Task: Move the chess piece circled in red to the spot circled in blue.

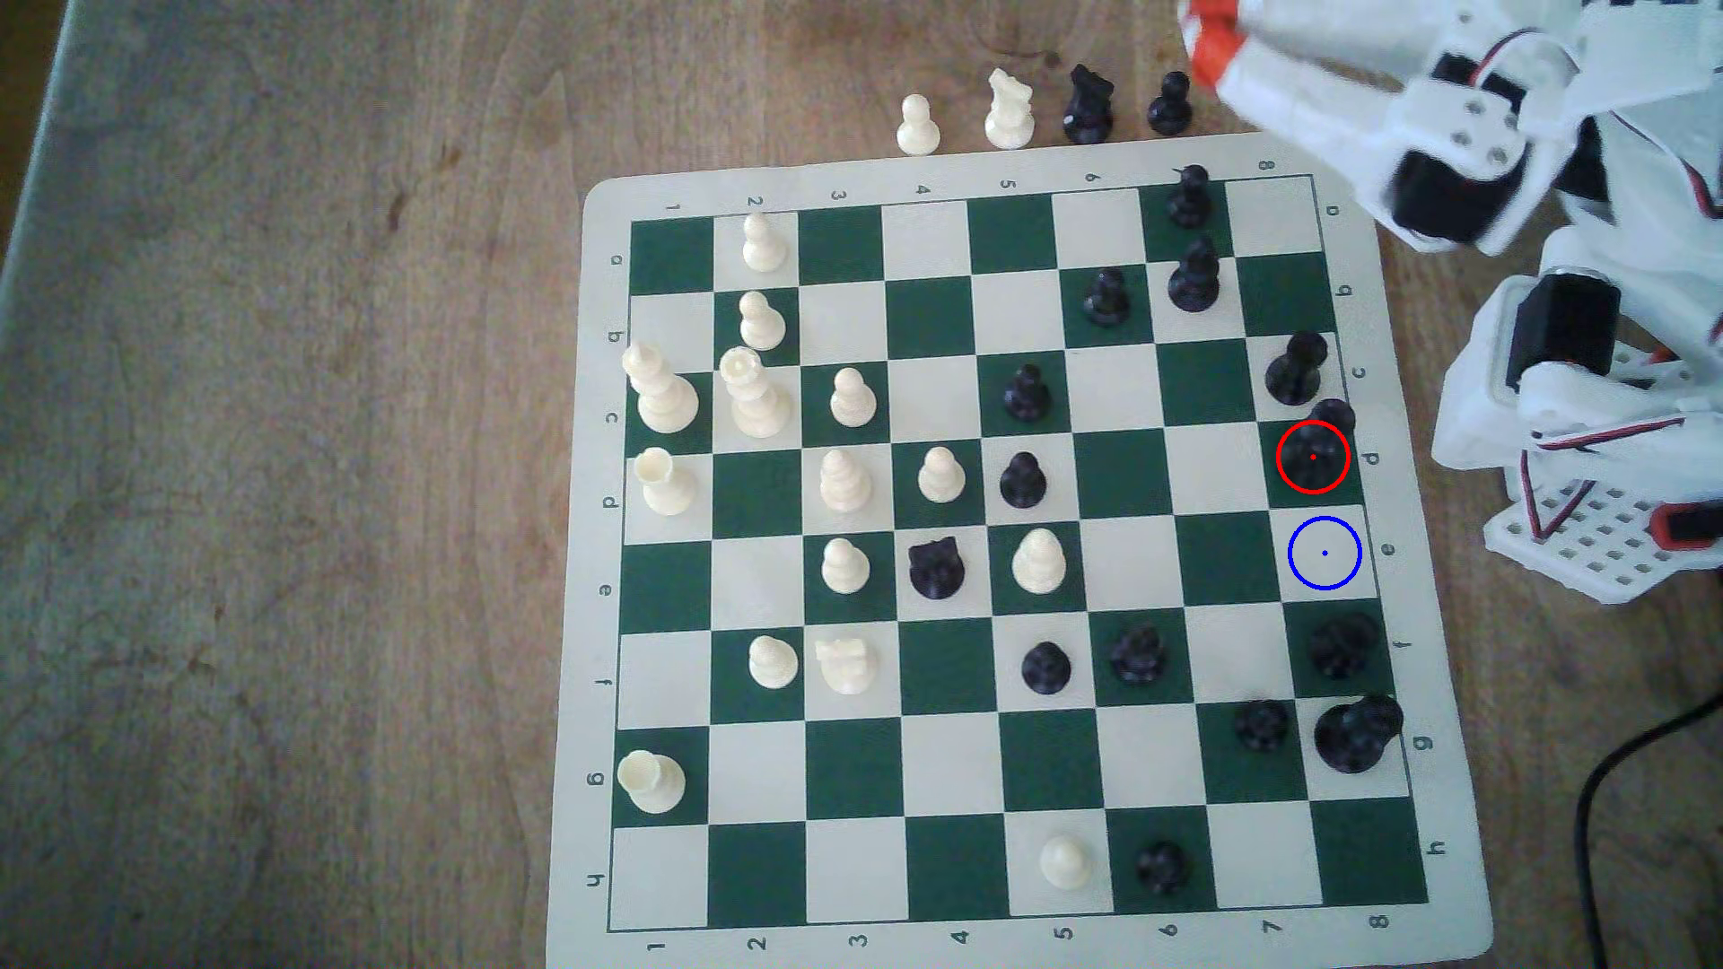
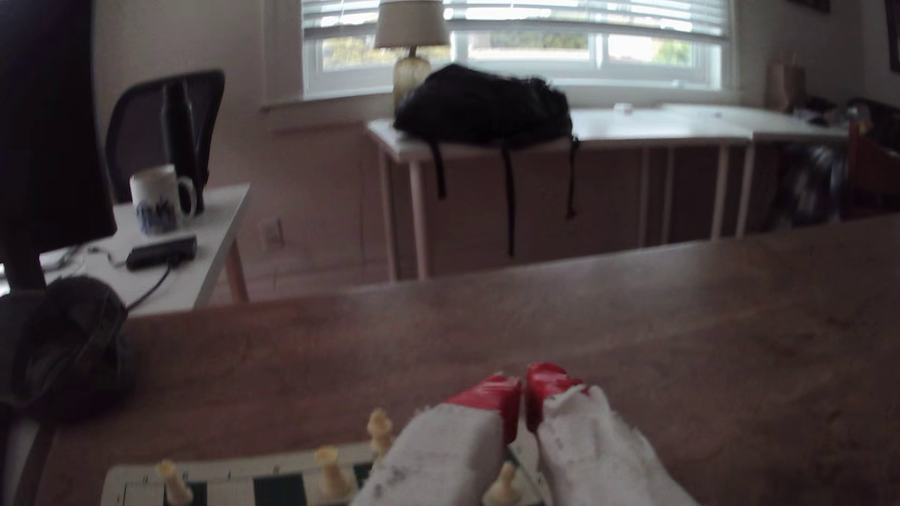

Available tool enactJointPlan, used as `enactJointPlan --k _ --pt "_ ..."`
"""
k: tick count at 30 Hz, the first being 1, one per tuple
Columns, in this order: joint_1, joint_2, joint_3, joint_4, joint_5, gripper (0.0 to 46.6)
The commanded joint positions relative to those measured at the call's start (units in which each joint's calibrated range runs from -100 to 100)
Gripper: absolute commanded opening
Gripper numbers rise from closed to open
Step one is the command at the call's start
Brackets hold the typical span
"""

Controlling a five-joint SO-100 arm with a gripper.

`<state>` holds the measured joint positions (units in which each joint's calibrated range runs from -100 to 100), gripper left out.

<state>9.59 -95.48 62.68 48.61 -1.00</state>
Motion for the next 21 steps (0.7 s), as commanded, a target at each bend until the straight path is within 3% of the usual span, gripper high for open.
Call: enactJointPlan --k 1,8,14,17,21 --pt "-2.27 0.06 -8.64 13.31 -0.15 0.2" --pt "-0.87 2.86 -11.54 28.79 -1.61 0.3" --pt "-6.03 6.34 -11.27 41.32 -4.3 0.5" --pt "-7.75 9.57 -11.9 43.94 -5.42 5.6" --pt "-7.98 11.94 -11.27 45.42 -5.52 8.6"
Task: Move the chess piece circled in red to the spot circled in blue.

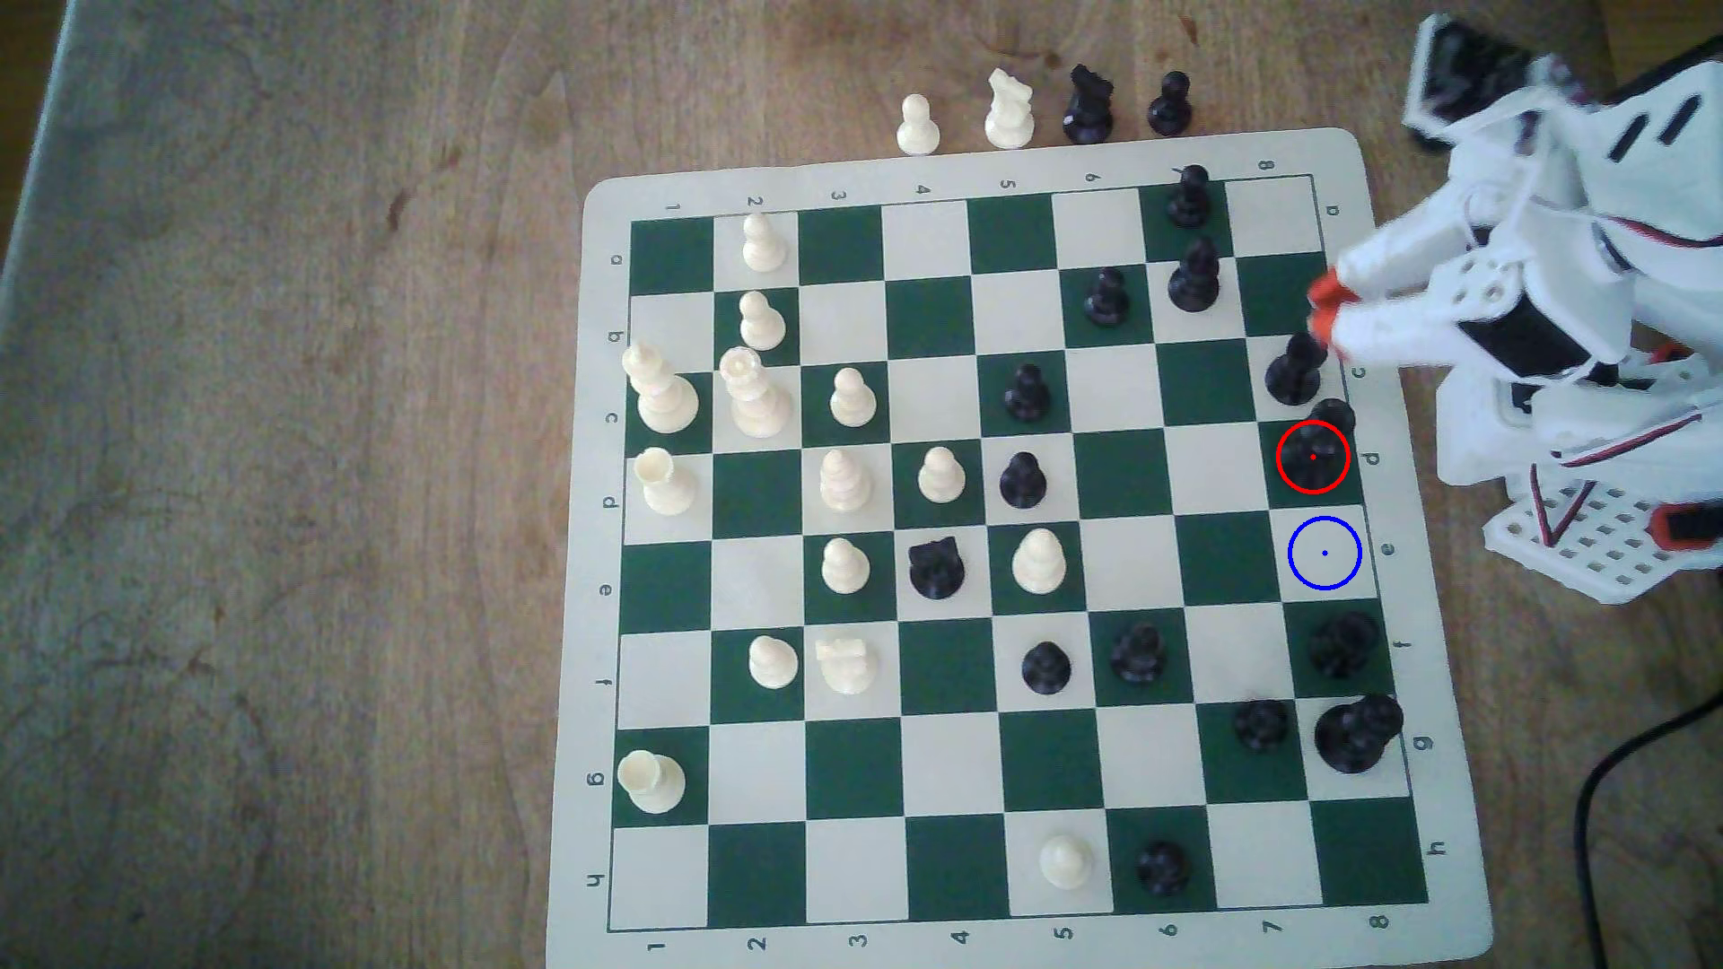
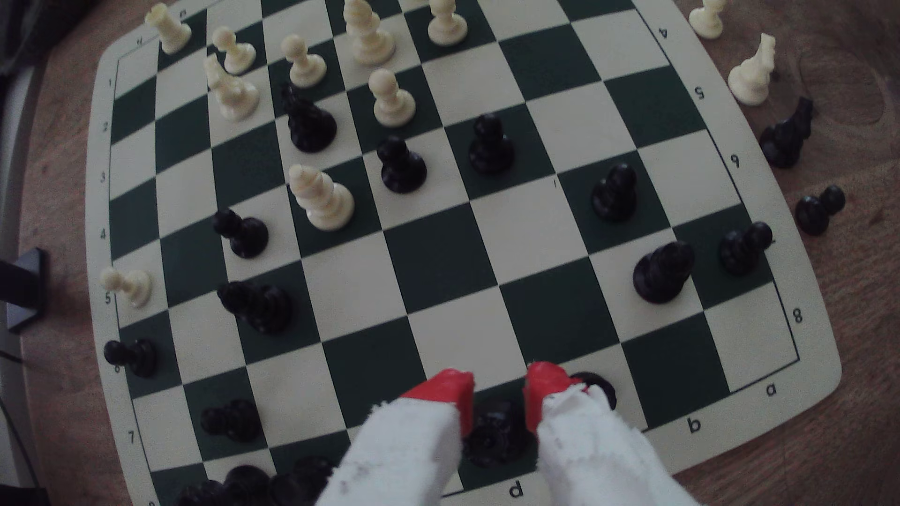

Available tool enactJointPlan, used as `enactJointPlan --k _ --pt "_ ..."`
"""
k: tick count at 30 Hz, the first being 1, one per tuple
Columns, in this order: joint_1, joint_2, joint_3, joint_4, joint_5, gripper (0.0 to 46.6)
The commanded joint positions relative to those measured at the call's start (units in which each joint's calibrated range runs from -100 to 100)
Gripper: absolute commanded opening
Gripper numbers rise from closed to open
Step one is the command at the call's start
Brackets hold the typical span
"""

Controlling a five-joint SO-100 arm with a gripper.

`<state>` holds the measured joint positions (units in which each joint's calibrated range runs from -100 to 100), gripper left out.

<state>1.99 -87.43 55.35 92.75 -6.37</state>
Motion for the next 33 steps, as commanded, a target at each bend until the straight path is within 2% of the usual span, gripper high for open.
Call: enactJointPlan --k 1,9,12,17,22,29,33 --pt "-0.94 5.51 -4.04 1.93 -0.15 10.1" --pt "-2.34 15.45 -4.77 1.76 -0.59 13.2" --pt "-2.03 17.99 -4.04 -0.94 -2.1 16.0" --pt "-1.01 20.2 -3.31 -1.35 -2.54 15.9" --pt "-0.54 22.49 -2.32 -0.28 -1.56 14.5" --pt "-0.86 22.15 1.04 -0.37 1.47 13.1" --pt "-0.94 23.17 2.58 -1.76 1.9 15.0"
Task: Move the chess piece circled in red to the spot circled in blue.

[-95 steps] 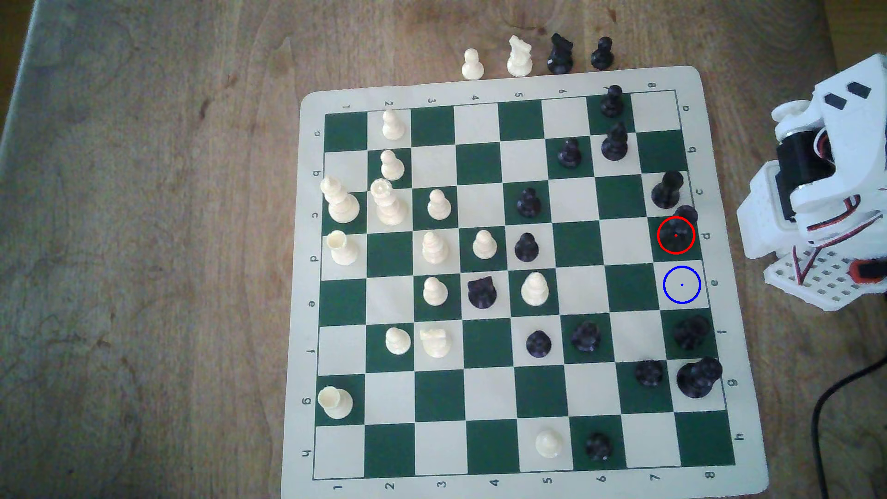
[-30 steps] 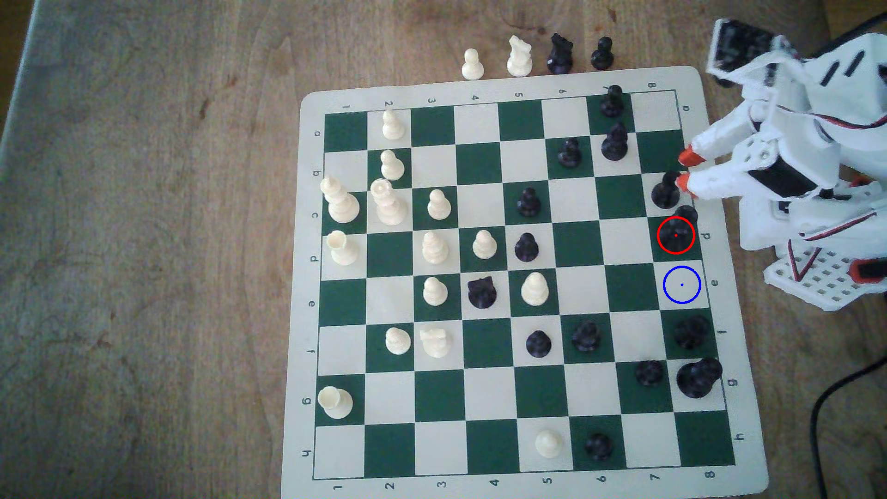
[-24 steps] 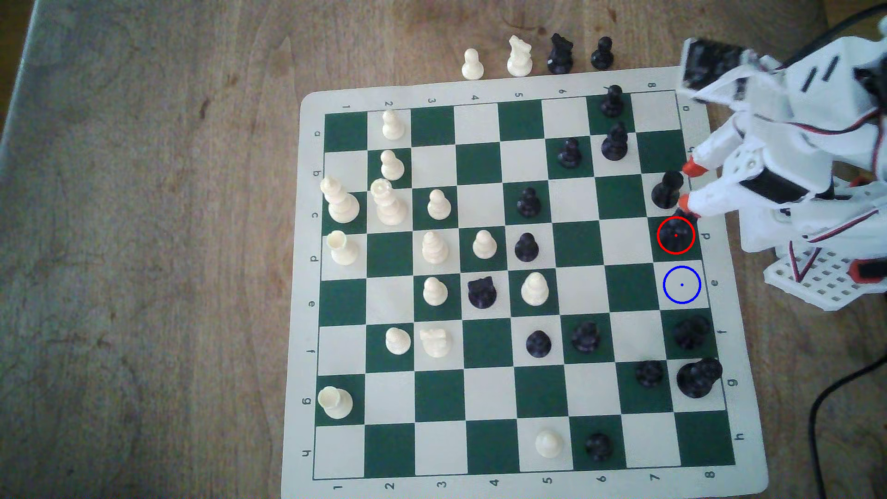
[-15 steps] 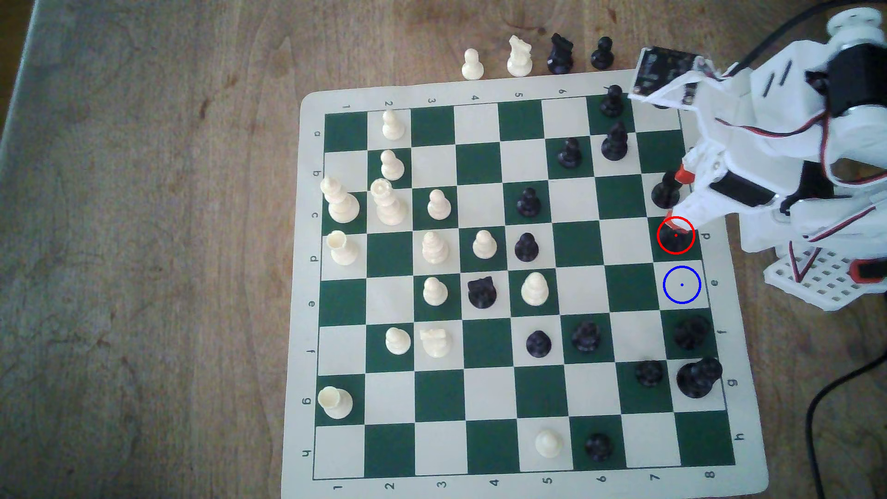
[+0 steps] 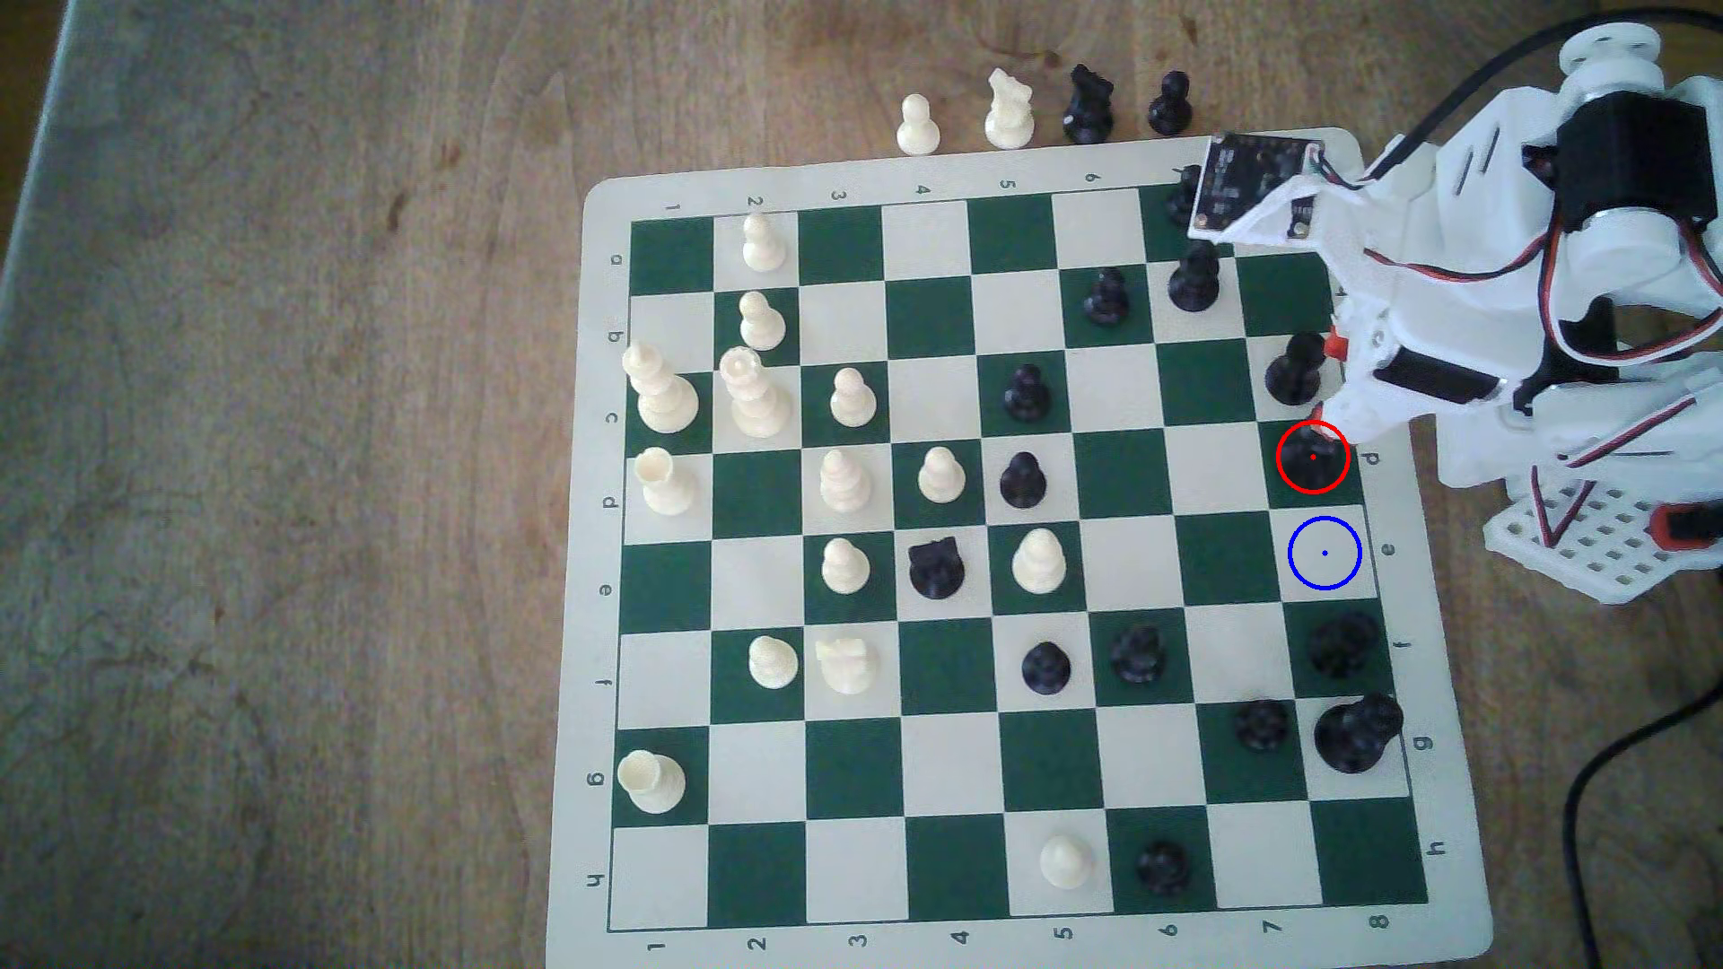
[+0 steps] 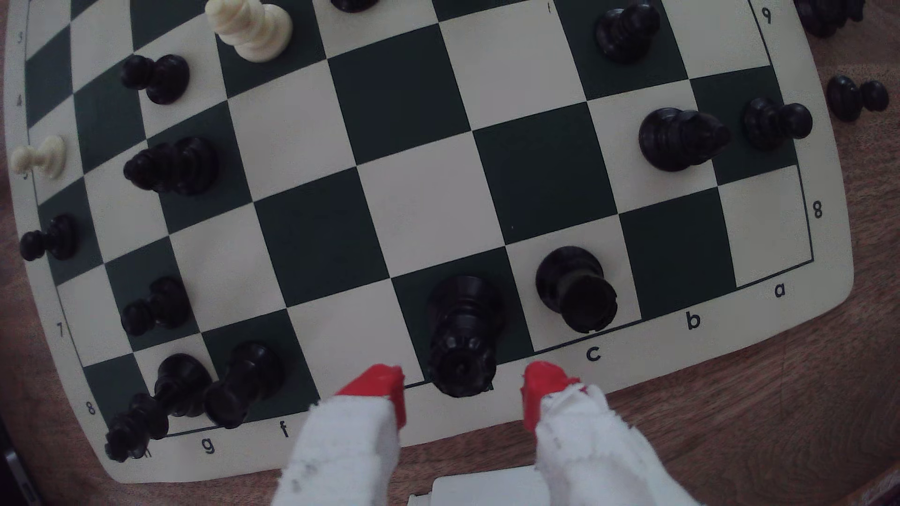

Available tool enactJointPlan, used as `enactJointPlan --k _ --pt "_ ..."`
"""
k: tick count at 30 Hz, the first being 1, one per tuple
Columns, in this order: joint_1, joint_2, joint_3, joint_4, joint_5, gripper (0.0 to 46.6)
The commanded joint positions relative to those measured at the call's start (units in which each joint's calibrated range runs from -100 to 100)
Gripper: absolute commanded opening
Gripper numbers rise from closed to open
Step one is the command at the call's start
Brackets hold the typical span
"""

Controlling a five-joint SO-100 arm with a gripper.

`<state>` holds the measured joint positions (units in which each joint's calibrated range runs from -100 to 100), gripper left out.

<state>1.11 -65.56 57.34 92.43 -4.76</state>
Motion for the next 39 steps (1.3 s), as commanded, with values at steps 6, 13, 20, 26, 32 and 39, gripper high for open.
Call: enactJointPlan --k 6,13,20,26,32,39 --pt "-0.13 3.68 3.76 -4.14 0.29 16.4" --pt "-0.36 5.04 4.4 -5.04 0.24 19.2" --pt "-0.75 5.72 5.85 -6.68 0.15 17.9" --pt "-1.54 7.84 6.66 -9.47 -0.1 16.3" --pt "-1.77 8.77 6.66 -8.97 0.15 15.9" --pt "-2.71 8.43 6.75 -7.5 0.2 16.0"
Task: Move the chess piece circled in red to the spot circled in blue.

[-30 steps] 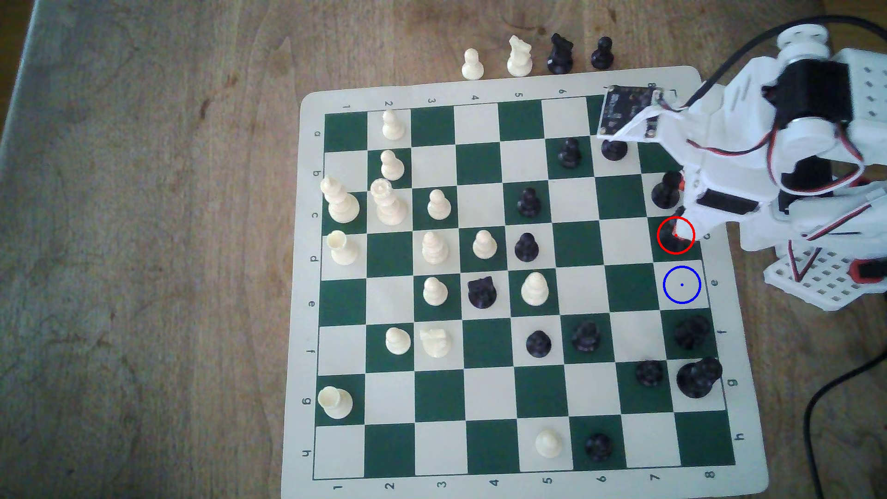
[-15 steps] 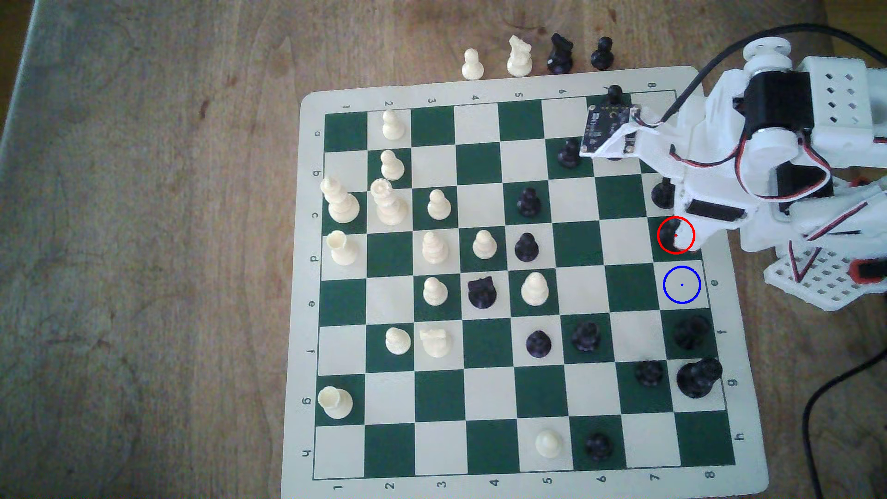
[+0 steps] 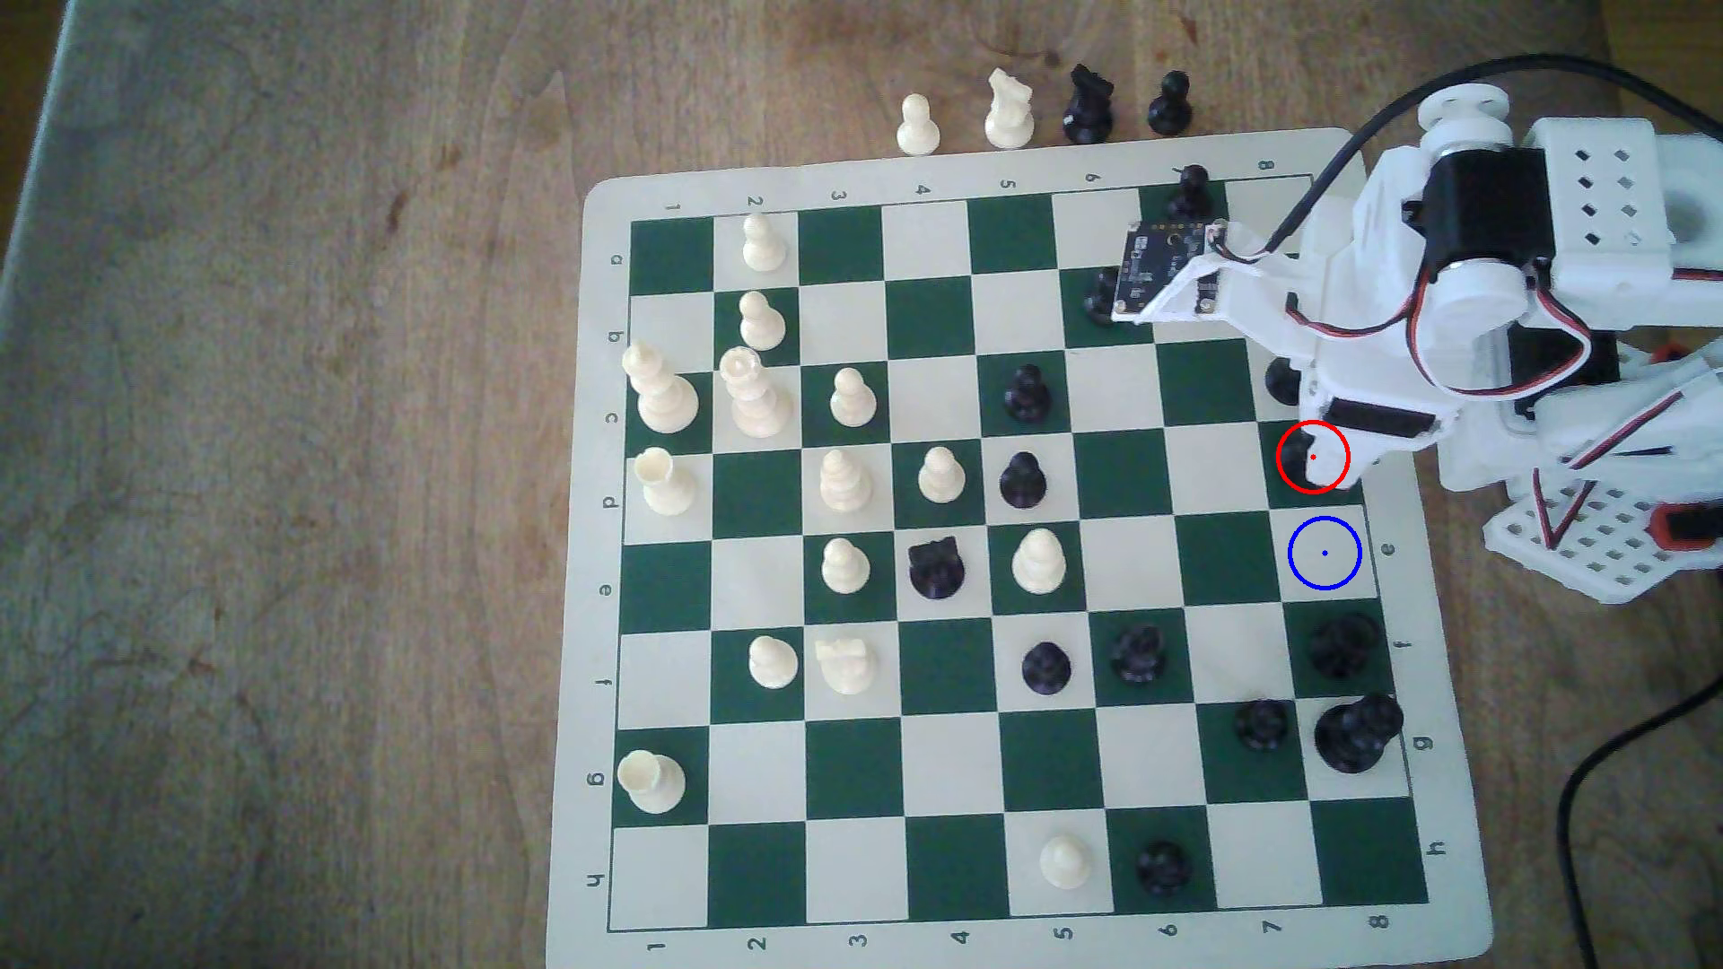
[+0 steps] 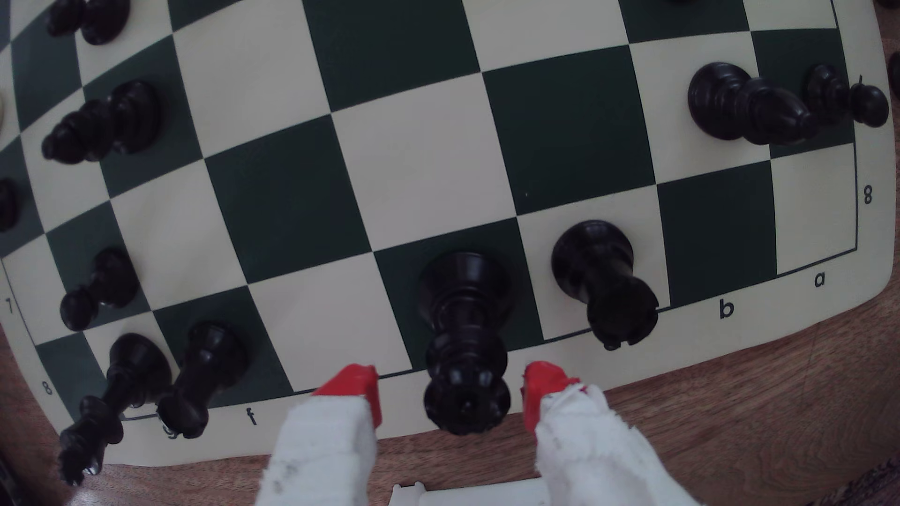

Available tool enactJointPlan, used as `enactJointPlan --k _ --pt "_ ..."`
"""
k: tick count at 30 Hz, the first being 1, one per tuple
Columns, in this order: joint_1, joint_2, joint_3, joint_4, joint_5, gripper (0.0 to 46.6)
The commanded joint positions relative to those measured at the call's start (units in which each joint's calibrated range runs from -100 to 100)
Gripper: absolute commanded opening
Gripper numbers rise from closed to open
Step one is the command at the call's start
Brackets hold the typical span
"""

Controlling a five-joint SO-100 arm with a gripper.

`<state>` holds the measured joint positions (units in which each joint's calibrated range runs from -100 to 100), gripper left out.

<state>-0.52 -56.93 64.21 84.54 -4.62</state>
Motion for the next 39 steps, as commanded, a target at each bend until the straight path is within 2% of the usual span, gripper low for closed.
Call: enactJointPlan --k 1,3,9,20,22,30,39 --pt "-1.32 -0.2 -0.11 0.47 0.0 15.9" --pt "-1.79 -0.28 -0.11 0.47 -0.15 15.7" --pt "-1.87 -0.03 0.52 -0.1 0.05 10.7" --pt "-1.4 -0.54 1.34 -1.0 0.05 9.3" --pt "-1.4 -0.54 1.52 -1.0 0.1 5.6" --pt "-1.4 -1.81 1.79 -0.51 0.1 2.0" --pt "-3.2 -5.46 -6.55 7.27 -0.2 1.5"
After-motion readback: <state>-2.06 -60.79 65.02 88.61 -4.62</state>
